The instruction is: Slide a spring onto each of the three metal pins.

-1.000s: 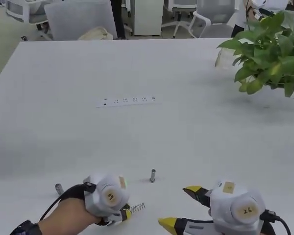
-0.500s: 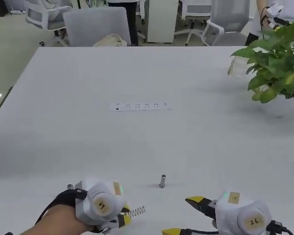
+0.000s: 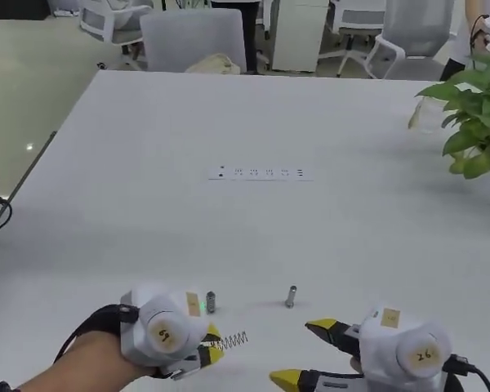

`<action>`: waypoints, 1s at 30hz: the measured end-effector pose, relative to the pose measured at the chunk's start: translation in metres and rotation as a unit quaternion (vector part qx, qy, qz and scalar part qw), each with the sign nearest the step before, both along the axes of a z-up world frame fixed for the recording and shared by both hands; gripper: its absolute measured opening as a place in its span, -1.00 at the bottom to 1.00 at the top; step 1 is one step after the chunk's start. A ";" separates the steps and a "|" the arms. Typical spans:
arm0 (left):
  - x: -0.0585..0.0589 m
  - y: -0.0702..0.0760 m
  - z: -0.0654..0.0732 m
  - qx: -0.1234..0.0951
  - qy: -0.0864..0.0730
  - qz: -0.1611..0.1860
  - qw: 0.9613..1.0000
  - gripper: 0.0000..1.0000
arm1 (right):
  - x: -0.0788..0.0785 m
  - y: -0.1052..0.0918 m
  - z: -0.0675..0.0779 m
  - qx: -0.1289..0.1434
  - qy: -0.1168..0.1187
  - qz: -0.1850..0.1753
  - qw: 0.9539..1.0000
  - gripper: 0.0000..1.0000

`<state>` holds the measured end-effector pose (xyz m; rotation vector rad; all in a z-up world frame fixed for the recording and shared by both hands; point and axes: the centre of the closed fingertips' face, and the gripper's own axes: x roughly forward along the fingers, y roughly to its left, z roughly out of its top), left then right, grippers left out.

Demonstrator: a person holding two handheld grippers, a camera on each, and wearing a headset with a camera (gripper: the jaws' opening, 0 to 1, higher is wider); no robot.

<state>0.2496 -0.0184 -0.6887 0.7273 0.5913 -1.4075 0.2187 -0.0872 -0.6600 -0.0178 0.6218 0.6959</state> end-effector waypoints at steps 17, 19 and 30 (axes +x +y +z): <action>-0.012 0.020 0.021 -0.015 -0.022 0.002 1.000 -0.95 | 0.000 0.043 0.003 0.018 0.000 0.058 0.998 -0.02; -0.014 0.020 0.024 -0.017 -0.025 0.000 1.000 -0.95 | 0.000 0.047 0.004 0.021 0.000 0.064 0.998 -0.05; -0.028 0.021 0.030 -0.025 -0.031 -0.015 0.999 -0.95 | -0.003 0.070 0.009 0.030 -0.007 0.109 0.994 -0.30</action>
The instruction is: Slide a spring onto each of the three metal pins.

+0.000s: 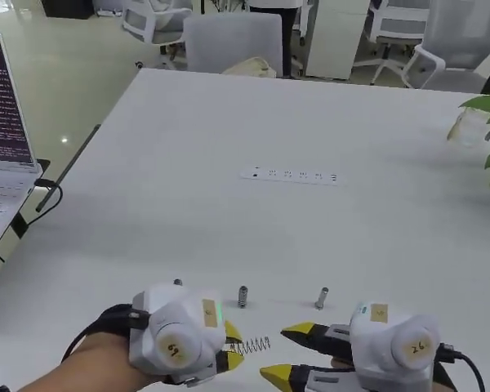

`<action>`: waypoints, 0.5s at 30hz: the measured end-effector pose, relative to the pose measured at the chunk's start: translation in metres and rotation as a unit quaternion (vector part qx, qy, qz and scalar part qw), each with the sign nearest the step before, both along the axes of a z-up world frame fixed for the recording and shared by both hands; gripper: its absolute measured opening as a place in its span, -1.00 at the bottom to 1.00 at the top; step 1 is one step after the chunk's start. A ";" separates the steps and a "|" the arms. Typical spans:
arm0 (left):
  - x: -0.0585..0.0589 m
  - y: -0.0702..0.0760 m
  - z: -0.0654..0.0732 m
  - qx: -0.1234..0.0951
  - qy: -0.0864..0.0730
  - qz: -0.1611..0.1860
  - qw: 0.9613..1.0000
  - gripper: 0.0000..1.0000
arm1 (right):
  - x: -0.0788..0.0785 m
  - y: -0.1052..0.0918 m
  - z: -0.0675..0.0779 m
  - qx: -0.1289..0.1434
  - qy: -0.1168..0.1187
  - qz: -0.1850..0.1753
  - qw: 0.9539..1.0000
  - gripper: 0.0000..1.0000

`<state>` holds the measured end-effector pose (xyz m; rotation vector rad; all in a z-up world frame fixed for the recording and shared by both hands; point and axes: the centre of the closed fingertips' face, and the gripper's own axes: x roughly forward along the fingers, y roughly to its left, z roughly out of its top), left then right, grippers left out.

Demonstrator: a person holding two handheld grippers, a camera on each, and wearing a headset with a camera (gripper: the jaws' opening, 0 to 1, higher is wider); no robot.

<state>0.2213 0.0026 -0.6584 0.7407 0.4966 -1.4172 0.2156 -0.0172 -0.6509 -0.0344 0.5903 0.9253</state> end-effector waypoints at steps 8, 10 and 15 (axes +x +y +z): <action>-0.011 -0.001 0.001 0.001 -0.005 -0.019 1.000 -0.95 | -0.007 0.010 -0.001 0.008 0.007 0.028 1.000 -0.49; -0.011 -0.001 0.001 0.002 -0.007 -0.021 1.000 -0.95 | -0.008 0.012 0.000 0.010 0.006 0.031 0.999 -0.55; -0.011 -0.002 0.001 0.006 -0.013 -0.029 0.999 -0.95 | -0.009 0.012 0.003 0.016 0.003 0.034 0.999 -0.67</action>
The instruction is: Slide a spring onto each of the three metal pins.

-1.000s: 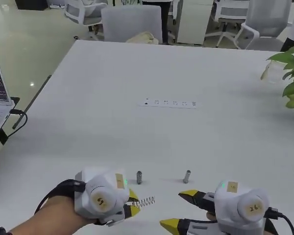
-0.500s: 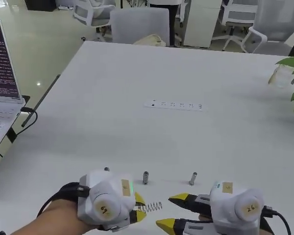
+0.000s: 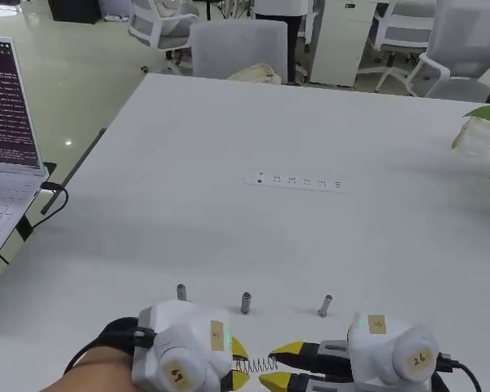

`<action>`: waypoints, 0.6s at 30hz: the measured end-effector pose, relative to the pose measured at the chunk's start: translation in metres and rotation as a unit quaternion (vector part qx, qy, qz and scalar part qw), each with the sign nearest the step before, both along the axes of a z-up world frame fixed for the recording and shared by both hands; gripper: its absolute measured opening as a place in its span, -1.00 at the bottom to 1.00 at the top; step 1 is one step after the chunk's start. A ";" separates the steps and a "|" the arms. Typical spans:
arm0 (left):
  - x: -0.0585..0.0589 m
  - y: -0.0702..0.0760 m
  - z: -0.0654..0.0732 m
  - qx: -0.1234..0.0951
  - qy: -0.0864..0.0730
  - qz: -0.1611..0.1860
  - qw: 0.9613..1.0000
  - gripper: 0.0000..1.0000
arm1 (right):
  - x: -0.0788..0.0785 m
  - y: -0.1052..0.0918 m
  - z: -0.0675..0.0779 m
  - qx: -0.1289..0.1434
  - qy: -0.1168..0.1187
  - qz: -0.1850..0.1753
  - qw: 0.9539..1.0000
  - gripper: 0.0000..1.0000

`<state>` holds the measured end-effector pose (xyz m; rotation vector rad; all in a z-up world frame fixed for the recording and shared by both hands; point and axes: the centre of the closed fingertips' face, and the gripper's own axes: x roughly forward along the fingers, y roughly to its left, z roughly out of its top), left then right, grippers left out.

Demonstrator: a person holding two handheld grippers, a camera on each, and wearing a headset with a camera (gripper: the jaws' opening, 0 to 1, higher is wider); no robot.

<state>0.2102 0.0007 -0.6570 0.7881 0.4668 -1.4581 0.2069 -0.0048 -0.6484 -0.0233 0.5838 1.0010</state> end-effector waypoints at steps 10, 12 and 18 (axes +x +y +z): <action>-0.003 -0.002 -0.006 0.011 -0.005 -0.014 1.000 -0.95 | -0.004 -0.002 0.003 0.002 0.004 0.008 1.000 -0.81; -0.003 -0.003 -0.006 0.011 -0.005 -0.015 1.000 -0.95 | -0.006 -0.001 0.004 0.000 0.005 0.012 1.000 -0.82; -0.002 -0.006 -0.008 0.006 0.000 -0.007 1.000 -0.95 | -0.006 0.001 0.008 -0.005 -0.003 0.018 1.000 -0.83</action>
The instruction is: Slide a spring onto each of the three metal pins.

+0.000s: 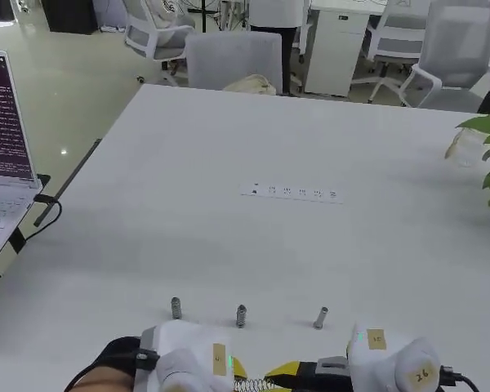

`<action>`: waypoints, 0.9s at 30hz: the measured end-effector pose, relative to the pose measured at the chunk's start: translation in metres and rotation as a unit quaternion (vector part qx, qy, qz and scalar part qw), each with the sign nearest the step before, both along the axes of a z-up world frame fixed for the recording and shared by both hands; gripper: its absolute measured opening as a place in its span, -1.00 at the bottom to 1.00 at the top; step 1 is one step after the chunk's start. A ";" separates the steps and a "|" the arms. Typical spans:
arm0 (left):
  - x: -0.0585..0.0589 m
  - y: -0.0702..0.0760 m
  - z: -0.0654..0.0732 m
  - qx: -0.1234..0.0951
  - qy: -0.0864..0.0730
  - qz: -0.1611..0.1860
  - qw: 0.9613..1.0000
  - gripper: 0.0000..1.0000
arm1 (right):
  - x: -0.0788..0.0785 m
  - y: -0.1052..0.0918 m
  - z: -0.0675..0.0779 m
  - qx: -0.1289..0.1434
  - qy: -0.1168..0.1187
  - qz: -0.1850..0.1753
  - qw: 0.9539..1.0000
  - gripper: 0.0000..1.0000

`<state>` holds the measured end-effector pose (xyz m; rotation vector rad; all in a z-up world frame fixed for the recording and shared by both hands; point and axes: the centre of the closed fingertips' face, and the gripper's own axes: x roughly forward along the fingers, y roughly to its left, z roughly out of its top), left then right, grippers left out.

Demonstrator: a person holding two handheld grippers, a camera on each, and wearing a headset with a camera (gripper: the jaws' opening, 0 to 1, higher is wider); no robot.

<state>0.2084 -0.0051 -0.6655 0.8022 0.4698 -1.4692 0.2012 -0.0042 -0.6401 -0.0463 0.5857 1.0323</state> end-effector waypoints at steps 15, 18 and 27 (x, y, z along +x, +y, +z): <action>0.007 -0.021 0.000 -0.037 0.030 0.029 0.998 -0.95 | 0.011 -0.005 0.012 -0.045 -0.028 0.016 0.998 -0.83; 0.006 -0.023 0.003 -0.043 0.032 0.030 0.998 -0.95 | 0.010 -0.010 0.014 -0.048 -0.029 0.018 0.998 -0.83; 0.005 -0.027 0.005 -0.044 0.028 0.024 0.998 -0.95 | 0.008 -0.016 0.013 -0.083 -0.038 0.044 0.995 -0.82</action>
